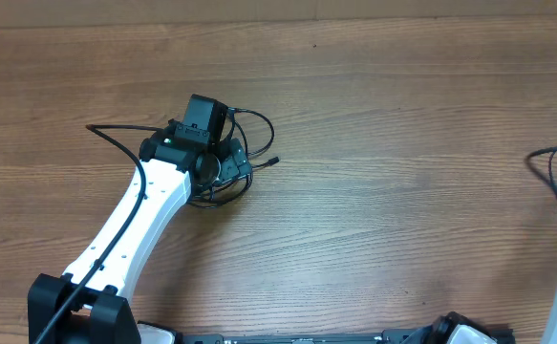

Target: Untangle cables

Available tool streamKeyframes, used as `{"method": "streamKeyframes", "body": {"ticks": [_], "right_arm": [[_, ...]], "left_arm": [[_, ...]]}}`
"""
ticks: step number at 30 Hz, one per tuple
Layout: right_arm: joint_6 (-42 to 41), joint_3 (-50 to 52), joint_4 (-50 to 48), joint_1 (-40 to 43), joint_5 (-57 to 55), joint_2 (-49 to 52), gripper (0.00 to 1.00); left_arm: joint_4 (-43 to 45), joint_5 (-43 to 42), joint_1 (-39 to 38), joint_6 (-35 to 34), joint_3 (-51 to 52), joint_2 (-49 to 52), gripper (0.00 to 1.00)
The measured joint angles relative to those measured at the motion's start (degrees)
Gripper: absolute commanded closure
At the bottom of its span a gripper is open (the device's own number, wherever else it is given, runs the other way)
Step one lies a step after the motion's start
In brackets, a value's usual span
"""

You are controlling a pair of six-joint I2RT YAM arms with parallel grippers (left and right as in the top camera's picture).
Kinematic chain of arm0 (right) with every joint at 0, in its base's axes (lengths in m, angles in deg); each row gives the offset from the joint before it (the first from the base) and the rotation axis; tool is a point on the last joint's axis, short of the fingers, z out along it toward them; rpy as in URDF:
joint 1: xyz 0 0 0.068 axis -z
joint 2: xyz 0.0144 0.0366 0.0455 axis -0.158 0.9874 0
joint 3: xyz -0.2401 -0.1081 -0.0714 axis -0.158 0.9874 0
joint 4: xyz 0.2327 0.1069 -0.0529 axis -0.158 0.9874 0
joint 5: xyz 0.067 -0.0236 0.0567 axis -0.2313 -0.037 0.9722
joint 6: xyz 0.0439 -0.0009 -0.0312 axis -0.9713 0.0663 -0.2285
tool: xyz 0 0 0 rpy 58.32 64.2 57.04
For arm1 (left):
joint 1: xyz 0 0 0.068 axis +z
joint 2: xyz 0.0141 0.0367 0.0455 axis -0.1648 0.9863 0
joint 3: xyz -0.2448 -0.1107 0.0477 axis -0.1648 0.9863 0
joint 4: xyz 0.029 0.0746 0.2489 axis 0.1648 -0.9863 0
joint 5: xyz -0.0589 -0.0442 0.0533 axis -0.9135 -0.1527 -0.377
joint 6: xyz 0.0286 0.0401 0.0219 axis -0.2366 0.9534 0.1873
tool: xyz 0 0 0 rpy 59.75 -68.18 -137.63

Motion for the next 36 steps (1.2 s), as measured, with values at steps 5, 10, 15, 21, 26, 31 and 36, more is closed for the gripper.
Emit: {"method": "streamKeyframes", "body": {"ticks": [5, 10, 15, 21, 26, 31, 36], "right_arm": [[-7.8, 0.1, 12.0, -14.6, 8.4, 0.8, 0.00], [-16.3, 0.2, 22.0, -23.5, 19.1, 6.0, 0.00], [-18.9, 0.3, 32.9, -30.1, 28.9, 12.4, 0.00], [-18.5, 0.4, 44.2, -31.3, 32.3, 16.9, 0.01], [-15.4, 0.4, 49.0, -31.5, 37.9, 13.6, 0.00], [-13.7, 0.4, 55.1, -31.5, 39.5, 5.8, 0.00], [-12.0, 0.4, 57.4, -31.5, 39.7, 1.2, 0.00]], "left_arm": [[0.0, 0.0, 0.0, 0.0, 0.0, 0.0, 0.00], [0.0, 0.0, 0.0, 0.0, 0.0, 0.0, 0.01], [0.0, 0.0, 0.0, 0.0, 0.0, 0.0, 0.00], [0.8, 0.0, 0.0, 0.0, 0.0, 0.0, 0.00], [0.2, 0.0, 0.0, 0.0, 0.0, 0.0, 0.12], [-3.8, 0.0, 0.0, -1.0, 0.0, 0.0, 0.14], [-13.3, 0.9, 0.0, -11.9, -0.1, -0.1, 0.18]]}}
